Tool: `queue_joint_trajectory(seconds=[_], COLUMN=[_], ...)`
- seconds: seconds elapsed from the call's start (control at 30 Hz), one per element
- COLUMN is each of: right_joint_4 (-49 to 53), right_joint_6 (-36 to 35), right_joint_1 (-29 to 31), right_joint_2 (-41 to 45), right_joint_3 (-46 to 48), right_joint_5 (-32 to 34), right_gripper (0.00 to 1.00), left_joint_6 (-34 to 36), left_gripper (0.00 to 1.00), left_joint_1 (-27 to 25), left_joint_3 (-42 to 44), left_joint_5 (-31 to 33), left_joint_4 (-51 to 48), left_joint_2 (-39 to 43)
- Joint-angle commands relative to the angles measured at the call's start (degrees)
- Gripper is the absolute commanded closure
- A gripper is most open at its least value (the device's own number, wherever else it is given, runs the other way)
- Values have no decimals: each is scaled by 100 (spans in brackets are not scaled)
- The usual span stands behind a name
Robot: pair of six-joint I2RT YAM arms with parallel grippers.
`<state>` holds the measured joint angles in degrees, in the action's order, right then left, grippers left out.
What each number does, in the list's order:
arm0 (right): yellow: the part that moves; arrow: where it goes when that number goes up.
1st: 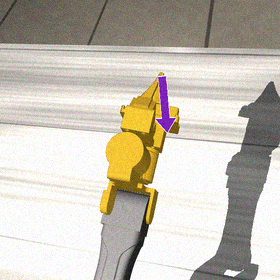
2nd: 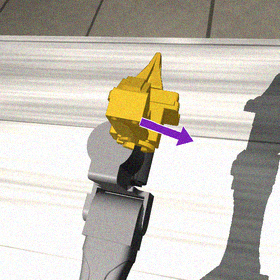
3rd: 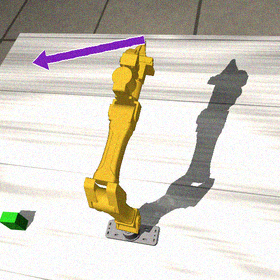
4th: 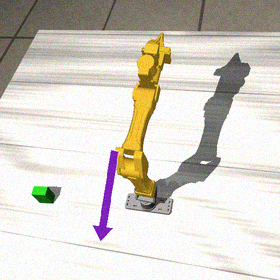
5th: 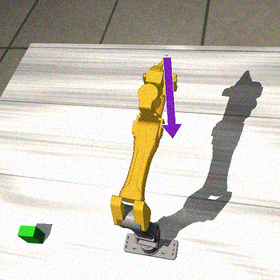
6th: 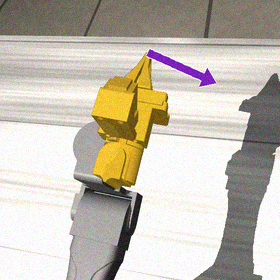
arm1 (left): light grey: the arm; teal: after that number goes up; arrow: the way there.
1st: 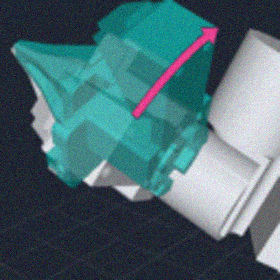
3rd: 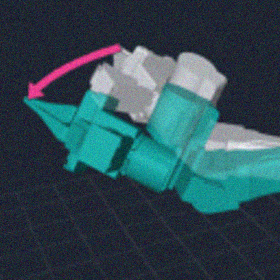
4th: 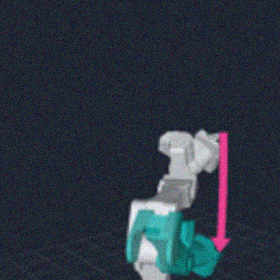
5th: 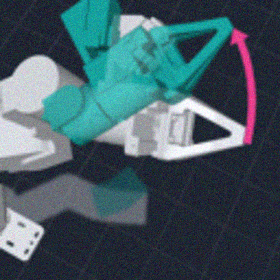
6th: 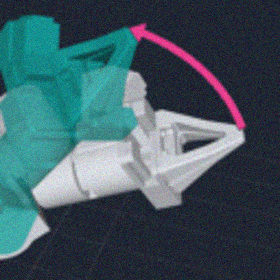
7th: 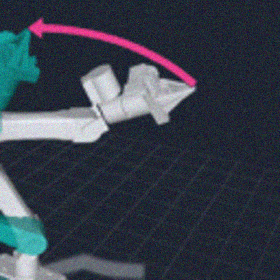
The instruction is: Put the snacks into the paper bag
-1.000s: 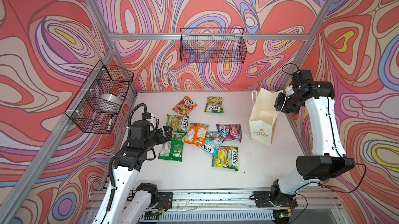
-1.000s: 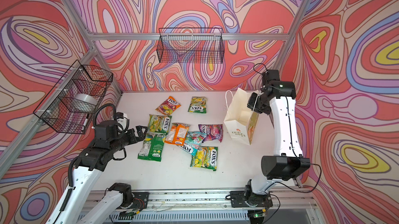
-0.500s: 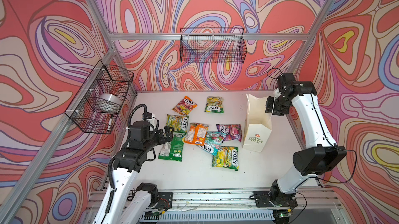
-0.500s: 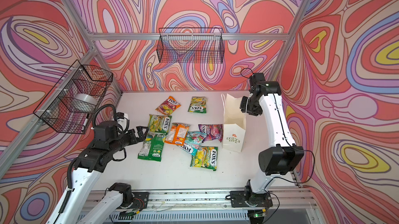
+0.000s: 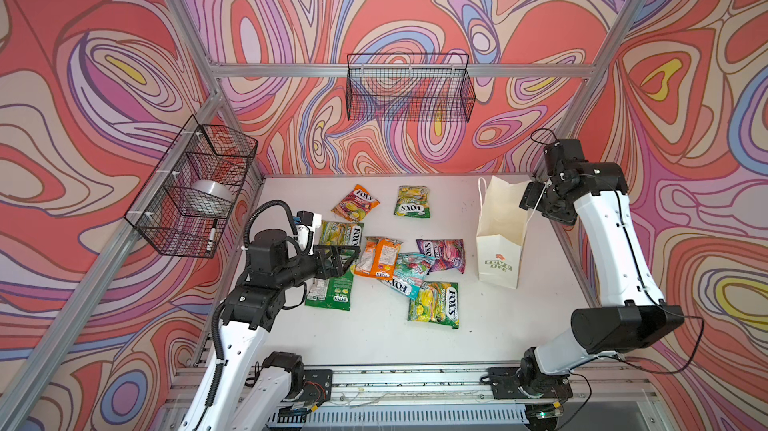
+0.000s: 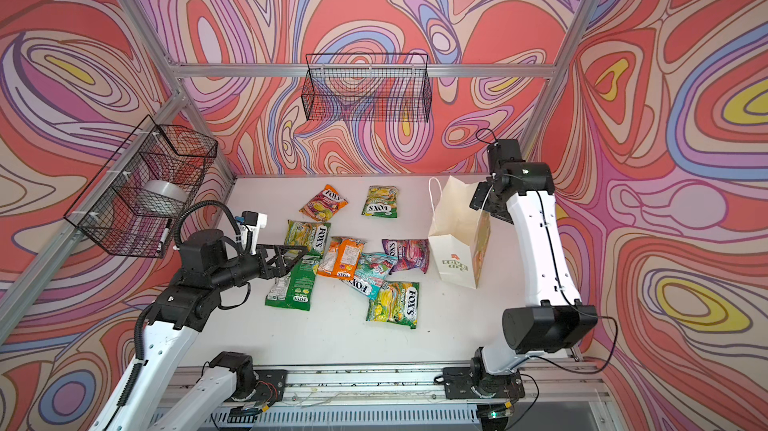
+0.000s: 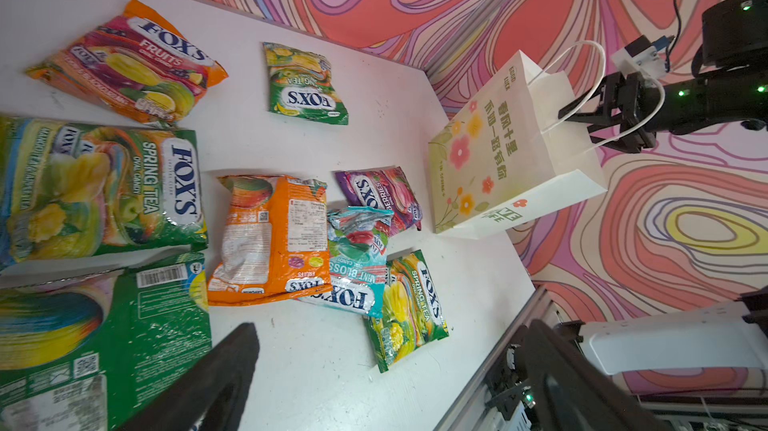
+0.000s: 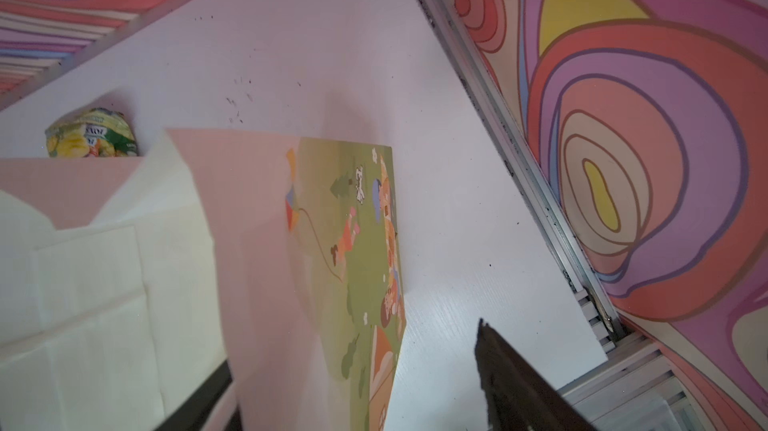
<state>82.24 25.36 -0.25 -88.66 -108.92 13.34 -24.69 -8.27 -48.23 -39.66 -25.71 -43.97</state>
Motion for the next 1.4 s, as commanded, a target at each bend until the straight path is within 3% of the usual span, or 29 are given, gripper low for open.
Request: queue_joint_trajectory(seconds=[0.0,0.07,0.27,0.5,0.67,0.9,1.07,1.17,1.27,1.37], right_joint_4=[-50,-265,-1653,-1764,-1574,-1958,-2873,-3092,-2834,-2461], right_joint_6=[113,4,-372,-305,-257,-519,-521,-482,-438,-406], right_joint_1=[-5,-8,-19,-14,-113,-356,-557,-608,-616,-614], right_joint_2=[129,109,341,213,55,92,223,131,-36,106], right_joint_3=[325,615,1395,590,277,1413,2443,2558,2411,2210], right_joint_5=[141,-110,-2147,-3422,-3132,-3048,-3922,-4243,-4068,-3268], right_gripper=[16,16,19,20,19,19,19,19,19,20], left_joint_6=[-27,-27,10,26,36,48,35,36,39,39], left_gripper=[0,0,0,0,0,0,0,0,0,0], left_joint_1=[-16,-16,-12,-16,-16,-16,-16,-16,-12,-16], left_joint_3=[24,18,18,50,54,67,77,79,87,108], left_joint_5=[-386,-382,-172,28,106,211,256,273,293,340], left_joint_4=[274,265,170,170,162,137,129,145,146,160], left_joint_2=[27,50,81,151,151,160,155,160,148,177])
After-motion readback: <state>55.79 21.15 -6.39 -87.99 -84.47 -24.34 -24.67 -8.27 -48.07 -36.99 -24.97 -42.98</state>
